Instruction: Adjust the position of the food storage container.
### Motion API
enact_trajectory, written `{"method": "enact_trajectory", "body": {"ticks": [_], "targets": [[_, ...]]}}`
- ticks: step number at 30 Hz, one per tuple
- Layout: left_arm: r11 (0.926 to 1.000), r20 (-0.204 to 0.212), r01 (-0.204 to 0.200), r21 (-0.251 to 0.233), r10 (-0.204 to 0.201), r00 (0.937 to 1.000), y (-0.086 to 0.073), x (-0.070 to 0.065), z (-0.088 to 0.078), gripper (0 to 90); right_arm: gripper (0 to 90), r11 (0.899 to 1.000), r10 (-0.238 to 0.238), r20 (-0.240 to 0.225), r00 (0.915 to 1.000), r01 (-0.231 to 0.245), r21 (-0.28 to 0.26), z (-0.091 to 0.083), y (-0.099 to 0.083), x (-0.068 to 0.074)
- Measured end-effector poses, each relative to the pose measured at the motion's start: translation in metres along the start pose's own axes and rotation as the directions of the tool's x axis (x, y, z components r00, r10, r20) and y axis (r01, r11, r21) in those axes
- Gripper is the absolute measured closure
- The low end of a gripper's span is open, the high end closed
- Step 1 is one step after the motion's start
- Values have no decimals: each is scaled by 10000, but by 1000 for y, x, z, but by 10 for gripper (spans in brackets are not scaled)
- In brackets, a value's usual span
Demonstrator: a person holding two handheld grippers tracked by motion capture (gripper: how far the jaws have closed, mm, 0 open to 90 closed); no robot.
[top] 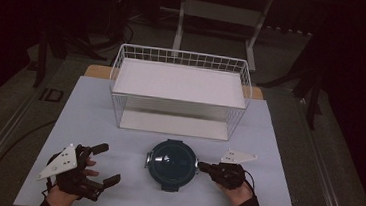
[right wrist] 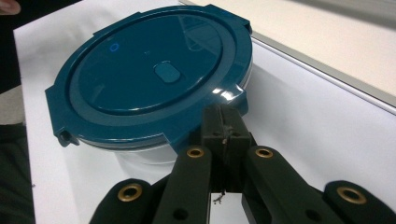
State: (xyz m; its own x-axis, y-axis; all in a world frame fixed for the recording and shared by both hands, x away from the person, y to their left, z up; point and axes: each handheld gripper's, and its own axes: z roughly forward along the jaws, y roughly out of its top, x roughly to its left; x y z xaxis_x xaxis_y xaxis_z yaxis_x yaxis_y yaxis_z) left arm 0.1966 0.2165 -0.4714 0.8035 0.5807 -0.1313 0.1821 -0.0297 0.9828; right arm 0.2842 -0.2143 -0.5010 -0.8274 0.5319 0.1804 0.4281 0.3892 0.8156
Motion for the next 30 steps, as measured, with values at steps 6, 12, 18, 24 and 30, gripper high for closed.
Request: {"method": "enact_trajectory", "body": {"ticks": [6,12,18,24,30], "targets": [[10000,24,39,9,-39,10000,0,0,0,2,900,9999,-101,-171,9998,101,3,12,7,2],[10000,44,13,57,-13,10000,0,0,0,1,900,9999,-125,-179,9998,125,-3,18,11,2],[10000,-13,1,50,-1,10000,0,0,-1,2,900,9997,-252,-74,9997,251,-77,17,10,3],[9998,-136,15,213,-13,9999,0,-1,0,2,887,9957,-597,165,9981,607,-702,2,19,11],[9983,-422,-46,575,70,9991,3,-4,5,2,632,9861,-947,228,9952,970,-1350,-11,27,25]]}}
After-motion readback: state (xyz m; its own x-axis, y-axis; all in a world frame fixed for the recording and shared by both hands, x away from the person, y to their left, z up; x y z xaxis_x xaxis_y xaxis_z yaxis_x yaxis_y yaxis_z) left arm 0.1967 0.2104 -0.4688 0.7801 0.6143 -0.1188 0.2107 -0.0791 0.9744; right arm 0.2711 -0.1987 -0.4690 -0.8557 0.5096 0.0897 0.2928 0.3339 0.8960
